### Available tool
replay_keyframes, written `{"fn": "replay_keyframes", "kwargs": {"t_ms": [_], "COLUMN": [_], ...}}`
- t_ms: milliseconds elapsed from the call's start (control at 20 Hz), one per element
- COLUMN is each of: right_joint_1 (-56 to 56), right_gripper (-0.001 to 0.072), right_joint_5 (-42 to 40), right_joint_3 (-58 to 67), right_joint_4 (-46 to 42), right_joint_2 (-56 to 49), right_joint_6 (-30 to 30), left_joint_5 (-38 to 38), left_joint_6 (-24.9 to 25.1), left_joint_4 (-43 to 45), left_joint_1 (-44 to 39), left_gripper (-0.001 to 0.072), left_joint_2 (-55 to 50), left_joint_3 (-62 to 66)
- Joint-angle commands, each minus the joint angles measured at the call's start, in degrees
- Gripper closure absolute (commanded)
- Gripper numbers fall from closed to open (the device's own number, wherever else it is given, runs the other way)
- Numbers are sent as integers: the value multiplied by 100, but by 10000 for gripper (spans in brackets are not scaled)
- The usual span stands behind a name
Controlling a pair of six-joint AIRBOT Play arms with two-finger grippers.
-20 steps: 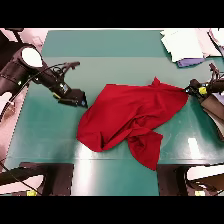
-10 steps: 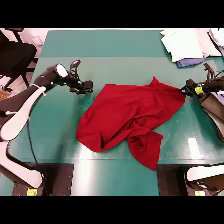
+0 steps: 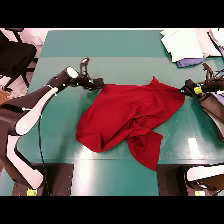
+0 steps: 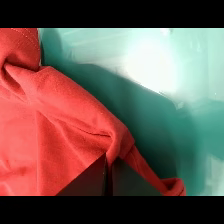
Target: Fold the shirts.
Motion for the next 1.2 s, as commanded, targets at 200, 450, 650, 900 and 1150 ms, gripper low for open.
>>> {"fn": "replay_keyframes", "kwargs": {"t_ms": [200, 450, 650, 900, 1150], "right_joint_1": [0, -2, -109, -468, -748], "right_gripper": [694, 694, 694, 694, 694], "right_joint_5": [140, 219, 256, 236, 304], "right_joint_3": [4, 4, 4, 4, 0], "right_joint_4": [-2, -208, -229, -236, -254], "right_joint_2": [2, 2, 87, 376, 514], "right_joint_6": [2, 2, 13, 44, -13], "left_joint_5": [428, -662, -1687, -1930, -1744], "left_joint_6": [122, 122, 61, -136, -675], "left_joint_4": [-20, -13, 824, 2022, 2485], "left_joint_1": [-463, -378, -1410, -2625, -1912], "left_gripper": [685, 684, 684, 556, 92], "left_joint_2": [-7, 162, 149, 144, 160], "left_joint_3": [181, 1403, 1635, 981, 1917]}}
